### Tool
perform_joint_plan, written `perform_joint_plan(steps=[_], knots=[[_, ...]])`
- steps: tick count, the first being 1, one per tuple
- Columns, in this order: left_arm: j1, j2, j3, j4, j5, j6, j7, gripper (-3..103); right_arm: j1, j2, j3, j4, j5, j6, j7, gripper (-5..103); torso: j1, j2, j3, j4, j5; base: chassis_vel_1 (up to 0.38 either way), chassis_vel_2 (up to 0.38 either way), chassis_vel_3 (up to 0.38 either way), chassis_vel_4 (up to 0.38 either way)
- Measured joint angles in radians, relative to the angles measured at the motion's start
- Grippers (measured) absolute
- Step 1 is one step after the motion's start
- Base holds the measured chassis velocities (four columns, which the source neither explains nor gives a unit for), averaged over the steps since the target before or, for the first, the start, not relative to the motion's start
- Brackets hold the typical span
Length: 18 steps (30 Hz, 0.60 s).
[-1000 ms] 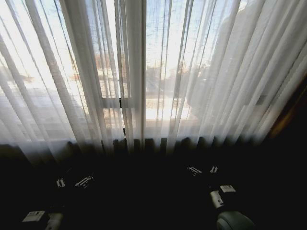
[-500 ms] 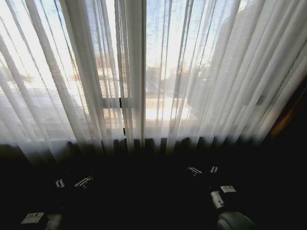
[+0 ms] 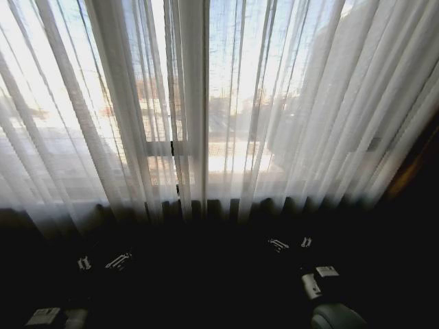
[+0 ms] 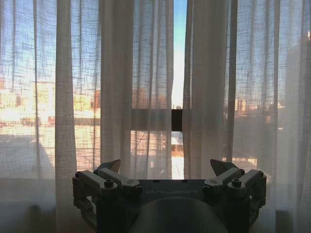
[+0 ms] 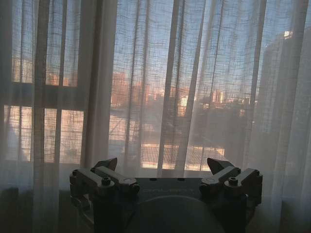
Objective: Open the curtains by pulling them apart, changing their state from closed to fully open.
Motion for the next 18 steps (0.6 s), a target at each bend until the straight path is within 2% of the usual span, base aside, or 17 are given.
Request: perform_joint_plan(steps=[7, 14, 18], knots=[[0.003, 0.0, 0.001, -0.001, 0.001, -0.003, 0.0, 100, -0.003, 0.001, 0.0, -0.001, -0.004, 0.011, -0.002, 100, 0.0, 0.0, 0.0, 0.0, 0.0003, -0.107, 0.32, 0.106, -0.308], [0.003, 0.0, 0.001, 0.0, 0.001, -0.01, 0.001, 100, -0.005, 0.003, -0.004, -0.003, -0.028, 0.014, -0.005, 100, 0.001, 0.0, 0.0, -0.0001, -0.0001, -0.027, 0.472, 0.047, -0.477], [0.003, -0.001, 0.002, 0.001, 0.003, -0.012, 0.0, 100, -0.006, 0.005, -0.004, -0.004, -0.031, 0.015, -0.016, 100, 0.001, 0.0, 0.0, 0.0001, -0.0002, 0.069, 0.492, -0.061, -0.492]])
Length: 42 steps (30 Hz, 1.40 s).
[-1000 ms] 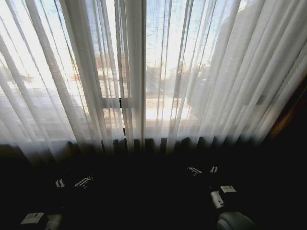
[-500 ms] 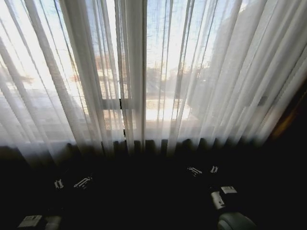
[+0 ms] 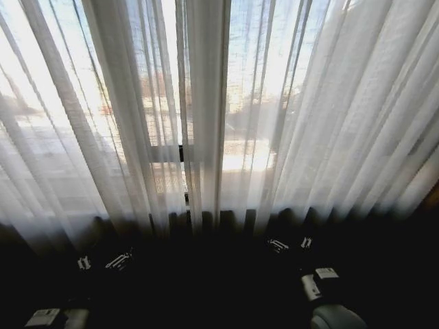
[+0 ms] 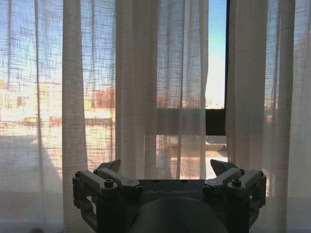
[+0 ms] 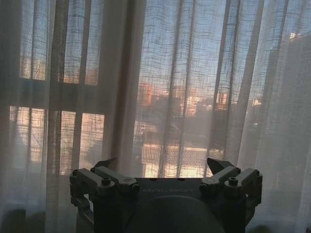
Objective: Open the curtains by pulling them apart, changing their state from closed to fully open.
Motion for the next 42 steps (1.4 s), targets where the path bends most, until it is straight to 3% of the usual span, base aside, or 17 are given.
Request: perform_joint_plan(steps=[16, 19, 24, 32, 42], knots=[[0.012, -0.013, 0.002, 0.002, 0.027, -0.036, 0.0, 100, 0.001, 0.004, -0.002, -0.02, 0.007, 0.039, -0.004, 100, -0.001, 0.0, 0.0, -0.0001, 0.0011, 0.165, 0.522, -0.167, -0.528], [0.016, -0.02, 0.003, 0.003, 0.033, -0.045, -0.001, 100, -0.003, 0.004, -0.005, -0.018, 0.002, 0.04, -0.01, 100, -0.001, 0.0, 0.0, 0.0004, -0.0014, -0.063, 0.435, 0.076, -0.446], [0.02, -0.03, 0.005, 0.003, 0.038, -0.054, -0.001, 100, -0.002, 0.003, -0.007, -0.019, -0.001, 0.045, -0.011, 100, 0.0, 0.0, 0.0, -0.0002, 0.0001, -0.126, 0.307, 0.17, -0.359], [0.025, -0.046, 0.006, 0.003, 0.045, -0.063, 0.0, 100, 0.003, -0.002, -0.017, -0.03, -0.001, 0.057, -0.006, 100, -0.001, 0.0, 0.0, -0.0001, 0.0012, -0.095, 0.021, 0.089, 0.002], [0.026, -0.063, 0.008, 0.008, 0.055, -0.064, 0.0, 100, 0.011, -0.009, -0.03, -0.047, 0.0, 0.057, -0.024, 100, -0.001, 0.0, 0.0, -0.0001, -0.0003, -0.004, -0.023, -0.015, 0.029]])
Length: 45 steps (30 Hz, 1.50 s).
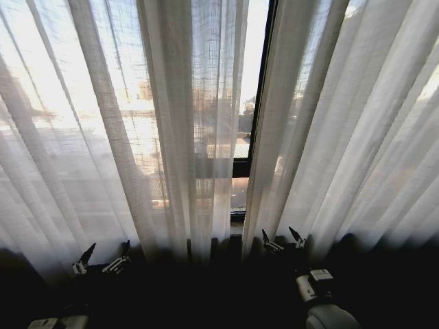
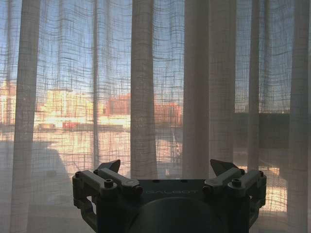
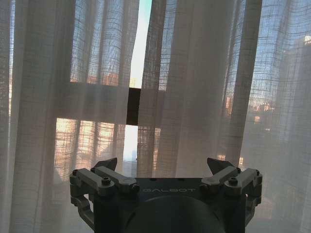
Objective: Open the curtains by pulling them apart, changing their state from closed to fully open.
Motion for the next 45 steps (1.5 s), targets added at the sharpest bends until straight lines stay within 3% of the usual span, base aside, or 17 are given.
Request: perform_joint_plan(steps=[18, 22, 24, 26, 37, 39, 45], knots=[[0.005, -0.017, -0.002, -0.005, 0.009, 0.002, 0.0, 100, 0.008, -0.009, -0.016, -0.028, 0.0, -0.002, 0.001, 100, 0.0, 0.0, 0.0, 0.0001, 0.0004, -0.089, 0.082, 0.084, -0.073], [0.008, -0.018, -0.002, -0.007, 0.011, 0.002, 0.0, 100, 0.022, -0.017, -0.031, -0.03, 0.055, -0.035, 0.009, 100, 0.001, -0.001, 0.001, 0.0001, 0.0004, -0.109, 0.132, 0.1, -0.104], [0.01, -0.018, -0.001, -0.004, 0.011, 0.002, -0.001, 100, 0.057, -0.026, -0.06, -0.034, 0.182, -0.084, 0.043, 100, 0.001, -0.001, 0.0, 0.0, 0.0006, -0.043, 0.049, 0.071, -0.057], [0.01, -0.015, 0.0, 0.004, 0.011, 0.002, -0.003, 100, 0.093, -0.03, -0.074, -0.06, 0.233, -0.097, 0.053, 100, 0.001, -0.001, 0.0, 0.0, 0.0005, 0.0, 0.0, 0.0, 0.0], [0.019, -0.05, -0.01, 0.021, -0.003, -0.021, -0.007, 100, 0.327, -0.097, -0.179, -0.302, 0.27, -0.078, 0.082, 100, 0.0, 0.0, 0.0, 0.0001, 0.0002, 0.009, -0.002, -0.006, 0.001], [0.027, -0.061, -0.019, -0.002, -0.004, -0.023, -0.007, 100, 0.424, -0.112, -0.211, -0.372, 0.275, -0.074, 0.125, 100, 0.0, 0.0, 0.0, 0.0, 0.0009, 0.0, 0.0, 0.0, 0.0], [0.044, -0.062, -0.026, -0.043, -0.01, -0.012, -0.028, 100, 0.562, -0.109, -0.248, -0.473, 0.282, -0.072, 0.147, 100, 0.0, 0.0, 0.0, 0.0, 0.0006, 0.0, 0.0, 0.0, 0.0]])
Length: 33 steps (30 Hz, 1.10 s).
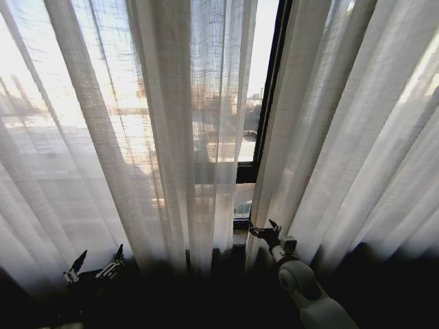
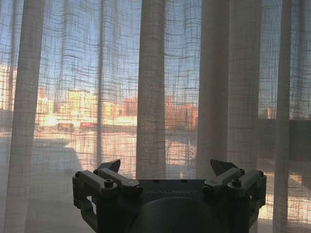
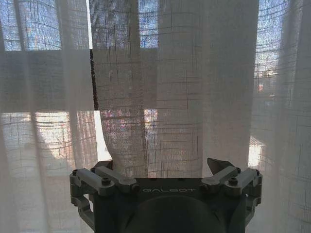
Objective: Open the curtains by pulling them apart, changing their state from closed to fully open.
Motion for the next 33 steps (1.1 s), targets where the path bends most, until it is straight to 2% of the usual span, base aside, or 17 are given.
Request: perform_joint_plan(steps=[6, 7, 8, 10, 13, 15, 16, 17, 19, 23, 25, 29, 31, 33], knots=[[0.019, -0.02, 0.006, -0.003, 0.012, 0.001, -0.002, 100, 0.114, 0.034, -0.039, -0.113, -0.004, 0.005, 0.01, 100, 0.0, 0.0, 0.0, 0.0002, -0.0002, 0.0, 0.0, 0.0, 0.0], [0.021, -0.021, 0.008, -0.003, 0.014, 0.001, -0.002, 100, 0.134, 0.039, -0.048, -0.132, -0.007, 0.007, 0.011, 103, 0.0, 0.0, 0.0, 0.0002, -0.0001, 0.0, 0.0, 0.0, 0.0], [0.023, -0.021, 0.01, -0.003, 0.016, 0.001, -0.002, 100, 0.155, 0.045, -0.057, -0.149, -0.01, 0.009, 0.012, 99, 0.0, 0.0, 0.0, 0.0002, -0.0001, 0.0, 0.0, 0.0, 0.0], [0.024, -0.021, 0.011, -0.003, 0.018, 0.001, -0.002, 100, 0.168, 0.048, -0.063, -0.158, -0.01, 0.009, 0.014, 99, 0.0, 0.0, 0.0, 0.0001, 0.0, 0.0, 0.0, 0.0, 0.0], [0.023, -0.018, 0.011, -0.003, 0.022, 0.001, -0.002, 100, 0.2, 0.049, -0.075, -0.169, -0.009, 0.01, 0.03, 84, 0.0, 0.0, 0.0, 0.0001, -0.0001, 0.0, 0.0, 0.0, 0.0], [0.023, -0.018, 0.011, -0.003, 0.023, 0.001, -0.002, 100, 0.202, 0.047, -0.076, -0.17, -0.008, 0.01, 0.031, 84, 0.0, 0.0, 0.0, 0.0002, -0.0001, 0.0, 0.0, 0.0, 0.0], [0.023, -0.021, 0.013, -0.003, 0.028, 0.001, -0.002, 100, 0.206, 0.037, -0.076, -0.17, -0.006, 0.01, 0.032, 73, 0.0, 0.0, 0.0, 0.0001, -0.0003, 0.0, 0.0, 0.0, 0.0], [0.023, -0.024, 0.015, -0.003, 0.032, 0.001, -0.002, 100, 0.207, 0.03, -0.076, -0.17, -0.004, 0.01, 0.032, 67, 0.0, 0.0, 0.0, 0.0001, -0.0003, 0.0, 0.0, 0.0, 0.0], [0.024, -0.026, 0.018, -0.004, 0.036, 0.001, -0.002, 100, 0.206, 0.024, -0.076, -0.168, -0.003, 0.01, 0.032, 67, 0.0, 0.0, 0.0, -0.0001, 0.0, 0.0, 0.0, 0.0, 0.0], [0.024, -0.028, 0.022, -0.006, 0.045, 0.0, -0.002, 100, 0.2, 0.004, -0.071, -0.151, 0.003, 0.013, 0.032, 45, 0.0, 0.0, 0.0, -0.0001, 0.0, 0.0, 0.0, 0.0, 0.0], [0.024, -0.028, 0.022, -0.006, 0.046, -0.001, -0.001, 100, 0.199, 0.002, -0.071, -0.148, 0.004, 0.014, 0.032, 45, 0.0, 0.0, 0.0, -0.0001, 0.0001, 0.0, 0.0, 0.0, 0.0], [0.026, -0.033, 0.023, -0.006, 0.054, -0.006, -0.001, 100, 0.2, -0.001, -0.07, -0.141, 0.01, 0.016, 0.031, 24, 0.0, 0.0, 0.0, 0.0, -0.0001, 0.0, 0.0, 0.0, 0.0], [0.027, -0.035, 0.024, -0.006, 0.055, -0.008, 0.0, 100, 0.2, -0.001, -0.07, -0.14, 0.011, 0.016, 0.031, 24, 0.0, 0.0, 0.0, 0.0001, -0.0001, 0.0, 0.0, 0.0, 0.0], [0.028, -0.039, 0.025, -0.005, 0.058, -0.01, 0.0, 100, 0.2, -0.002, -0.07, -0.134, 0.02, 0.017, 0.033, 13, 0.0, 0.0, 0.0, 0.0, 0.0, 0.0, 0.0, 0.0, 0.0]])
